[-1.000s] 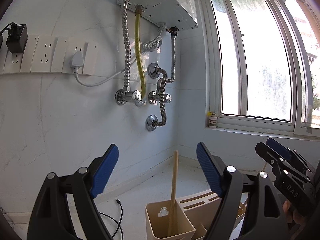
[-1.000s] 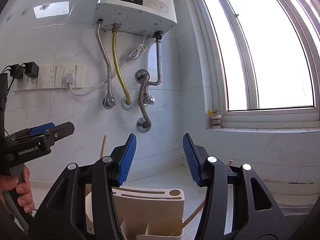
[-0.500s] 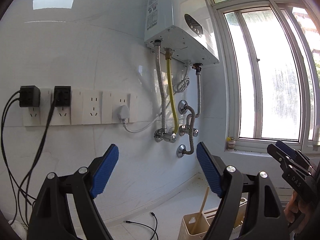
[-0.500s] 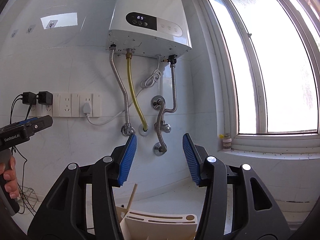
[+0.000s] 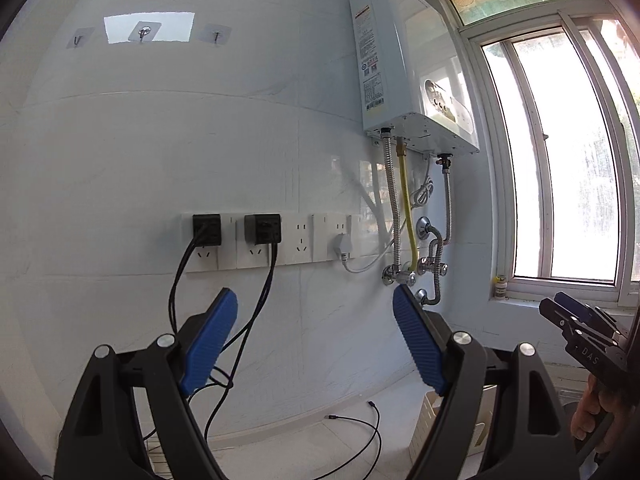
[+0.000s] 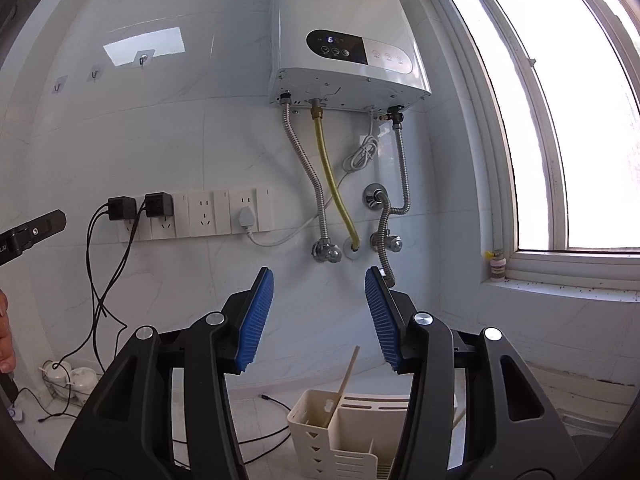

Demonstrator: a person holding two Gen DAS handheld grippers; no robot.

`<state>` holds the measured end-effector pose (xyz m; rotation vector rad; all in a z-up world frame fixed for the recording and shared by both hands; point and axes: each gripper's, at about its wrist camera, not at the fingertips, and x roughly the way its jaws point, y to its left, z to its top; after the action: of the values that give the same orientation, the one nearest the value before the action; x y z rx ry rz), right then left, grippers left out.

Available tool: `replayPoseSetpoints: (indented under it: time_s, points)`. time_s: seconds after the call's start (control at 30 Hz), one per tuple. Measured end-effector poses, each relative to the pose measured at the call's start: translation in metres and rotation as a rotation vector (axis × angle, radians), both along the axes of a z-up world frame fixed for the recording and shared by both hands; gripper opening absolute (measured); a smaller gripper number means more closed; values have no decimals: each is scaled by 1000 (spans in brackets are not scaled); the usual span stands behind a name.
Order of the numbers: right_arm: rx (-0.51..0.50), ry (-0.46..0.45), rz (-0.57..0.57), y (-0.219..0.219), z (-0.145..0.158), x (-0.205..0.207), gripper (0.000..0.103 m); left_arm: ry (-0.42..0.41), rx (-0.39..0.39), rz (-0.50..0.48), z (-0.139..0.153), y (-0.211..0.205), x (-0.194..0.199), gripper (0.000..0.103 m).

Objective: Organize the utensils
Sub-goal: 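Withdraw the right tool from the holder back toward the utensil row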

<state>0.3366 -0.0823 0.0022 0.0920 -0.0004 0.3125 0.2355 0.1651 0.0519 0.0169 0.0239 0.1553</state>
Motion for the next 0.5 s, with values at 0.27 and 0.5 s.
replayPoseSetpoints:
  time_s: [0.27,0.5]
  points:
    - [-25,58,130,46,-23,-21,51,92,-51,106,-24,37,-41,79]
    - [-48,145,217,79,-47,-26,57,188,-114,189,-54,64,-61,91]
